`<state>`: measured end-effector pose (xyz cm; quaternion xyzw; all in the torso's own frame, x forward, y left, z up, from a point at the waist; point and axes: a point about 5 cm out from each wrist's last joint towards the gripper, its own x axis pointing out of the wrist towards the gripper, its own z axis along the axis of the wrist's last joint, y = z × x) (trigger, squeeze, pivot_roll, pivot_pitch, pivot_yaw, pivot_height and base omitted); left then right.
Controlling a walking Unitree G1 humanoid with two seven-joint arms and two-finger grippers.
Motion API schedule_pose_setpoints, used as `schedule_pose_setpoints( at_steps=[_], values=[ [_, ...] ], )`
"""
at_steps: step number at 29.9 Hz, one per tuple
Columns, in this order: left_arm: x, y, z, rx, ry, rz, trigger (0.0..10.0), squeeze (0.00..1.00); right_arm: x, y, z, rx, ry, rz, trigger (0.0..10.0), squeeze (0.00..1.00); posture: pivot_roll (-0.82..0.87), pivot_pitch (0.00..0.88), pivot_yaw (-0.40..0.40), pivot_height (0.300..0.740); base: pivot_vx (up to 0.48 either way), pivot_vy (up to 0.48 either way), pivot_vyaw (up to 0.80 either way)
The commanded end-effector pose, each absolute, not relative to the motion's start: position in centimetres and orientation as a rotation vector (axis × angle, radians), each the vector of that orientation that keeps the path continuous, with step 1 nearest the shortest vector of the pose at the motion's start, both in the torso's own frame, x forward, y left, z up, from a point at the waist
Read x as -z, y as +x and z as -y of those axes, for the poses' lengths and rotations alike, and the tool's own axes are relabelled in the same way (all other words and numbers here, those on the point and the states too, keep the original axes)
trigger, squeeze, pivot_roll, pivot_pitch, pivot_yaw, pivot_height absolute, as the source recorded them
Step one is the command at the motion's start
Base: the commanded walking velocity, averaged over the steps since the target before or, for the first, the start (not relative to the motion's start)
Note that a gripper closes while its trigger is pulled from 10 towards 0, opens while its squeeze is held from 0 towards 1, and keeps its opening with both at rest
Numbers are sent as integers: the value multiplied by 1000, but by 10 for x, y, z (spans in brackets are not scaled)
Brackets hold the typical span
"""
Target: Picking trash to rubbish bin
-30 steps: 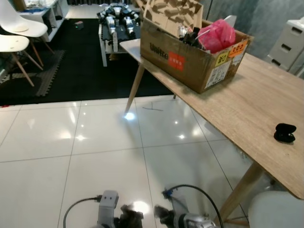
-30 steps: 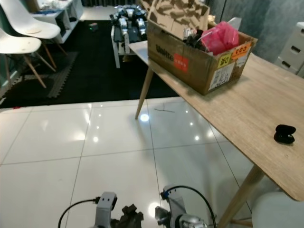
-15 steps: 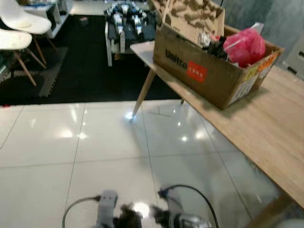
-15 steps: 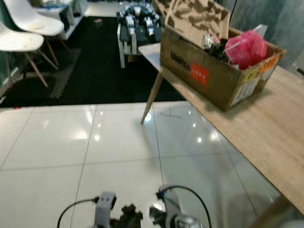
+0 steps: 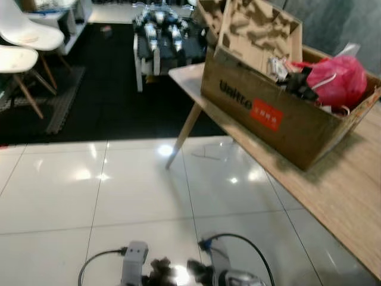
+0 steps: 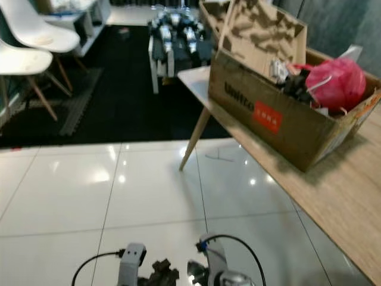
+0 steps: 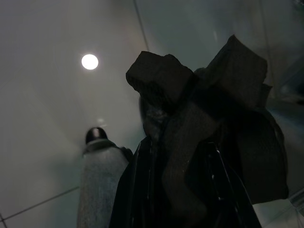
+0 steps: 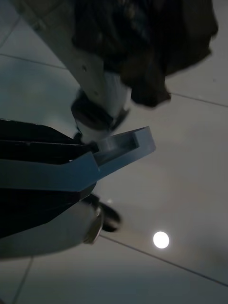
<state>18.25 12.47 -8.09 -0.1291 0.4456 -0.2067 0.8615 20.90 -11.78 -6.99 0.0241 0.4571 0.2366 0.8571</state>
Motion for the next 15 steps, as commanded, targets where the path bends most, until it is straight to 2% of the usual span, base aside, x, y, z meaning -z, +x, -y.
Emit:
schedule_pose_setpoints(
  at_steps=[1,6,9,15],
  values=[
    [84,175,-121,448,-271,-963,10000,0,71,207,121,-491,44,-971,10000,0,57,90,-13,740,435,0,0],
    [84,175,-120,451,-271,-962,10000,0,72,206,121,-496,37,-973,10000,0,55,91,-13,740,433,0,0],
    [84,175,-120,452,-273,-960,10000,0,72,205,121,-499,29,-979,10000,0,54,91,-12,740,310,0,-800],
    [84,175,-120,457,-273,-959,10000,0,73,204,121,-494,34,-985,10000,0,52,90,-9,740,0,0,-800]
  ],
)
